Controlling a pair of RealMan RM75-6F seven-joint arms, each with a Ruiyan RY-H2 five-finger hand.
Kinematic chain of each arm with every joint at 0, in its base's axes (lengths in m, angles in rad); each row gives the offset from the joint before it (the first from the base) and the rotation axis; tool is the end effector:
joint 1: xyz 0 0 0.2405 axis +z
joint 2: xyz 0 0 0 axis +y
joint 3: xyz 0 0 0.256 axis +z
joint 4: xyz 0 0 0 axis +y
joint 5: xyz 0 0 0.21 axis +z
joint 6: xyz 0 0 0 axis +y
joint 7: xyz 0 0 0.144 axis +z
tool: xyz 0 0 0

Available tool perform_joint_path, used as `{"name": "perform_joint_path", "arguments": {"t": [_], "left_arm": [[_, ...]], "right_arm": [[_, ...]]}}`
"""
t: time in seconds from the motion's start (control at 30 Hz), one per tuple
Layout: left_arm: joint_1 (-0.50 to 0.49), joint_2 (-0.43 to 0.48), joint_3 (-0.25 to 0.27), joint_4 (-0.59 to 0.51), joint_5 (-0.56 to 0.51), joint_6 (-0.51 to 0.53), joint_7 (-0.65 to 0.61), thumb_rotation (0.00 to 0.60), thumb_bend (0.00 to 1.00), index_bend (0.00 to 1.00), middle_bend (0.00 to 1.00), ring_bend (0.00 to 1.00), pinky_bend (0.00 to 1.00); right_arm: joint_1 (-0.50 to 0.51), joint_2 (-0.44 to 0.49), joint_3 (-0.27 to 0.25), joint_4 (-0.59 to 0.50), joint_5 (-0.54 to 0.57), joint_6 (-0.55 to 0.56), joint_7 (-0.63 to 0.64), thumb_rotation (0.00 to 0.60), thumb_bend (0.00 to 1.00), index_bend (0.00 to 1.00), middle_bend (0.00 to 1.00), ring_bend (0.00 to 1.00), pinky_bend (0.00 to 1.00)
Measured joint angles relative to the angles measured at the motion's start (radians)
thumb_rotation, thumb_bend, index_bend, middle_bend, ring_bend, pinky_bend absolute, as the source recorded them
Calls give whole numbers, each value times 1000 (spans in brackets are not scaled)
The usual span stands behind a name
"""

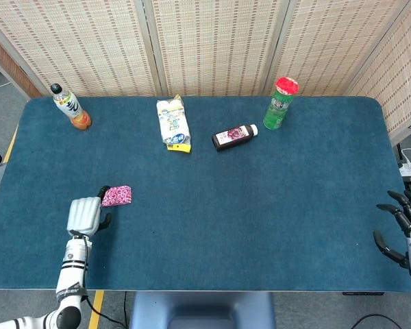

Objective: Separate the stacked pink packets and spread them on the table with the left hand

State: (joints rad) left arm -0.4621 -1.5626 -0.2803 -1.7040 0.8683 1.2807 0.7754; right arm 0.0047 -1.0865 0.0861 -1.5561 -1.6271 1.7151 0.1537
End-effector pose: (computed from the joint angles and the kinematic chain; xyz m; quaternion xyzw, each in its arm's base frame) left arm -0.2027 0.2946 0.0216 -0.6174 -0.4370 -0.2879 0.5873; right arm -0.3033 -0.1595 0.2011 0.5563 -0.3215 0.4871 0.5915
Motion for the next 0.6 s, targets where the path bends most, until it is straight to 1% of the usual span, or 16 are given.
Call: {"name": "perform_joint_path", "arguments": {"t": [0.07,0.27,0.4,0.6], "left_arm": [[-25,-42,-10,26,-40,12,27,600,370,182,1000,1000,1000],[-74,-128,-23,121,-104,30,57,600,366,197,1000,1000,1000],[-101,-165,-31,179,-140,28,64,600,364,212,1000,1000,1000],[-132,-193,-38,242,-190,11,82,600,358,220,1000,1000,1000]], "right_arm": [[1,3,-1,0,-1,-4,3,600,309,313,152,92,565],[2,10,-3,-5,0,-11,10,600,309,313,152,92,565],[3,13,-2,-8,3,-15,12,600,309,313,152,92,565],[3,17,-1,-11,7,-18,16,600,310,313,152,92,565]]}}
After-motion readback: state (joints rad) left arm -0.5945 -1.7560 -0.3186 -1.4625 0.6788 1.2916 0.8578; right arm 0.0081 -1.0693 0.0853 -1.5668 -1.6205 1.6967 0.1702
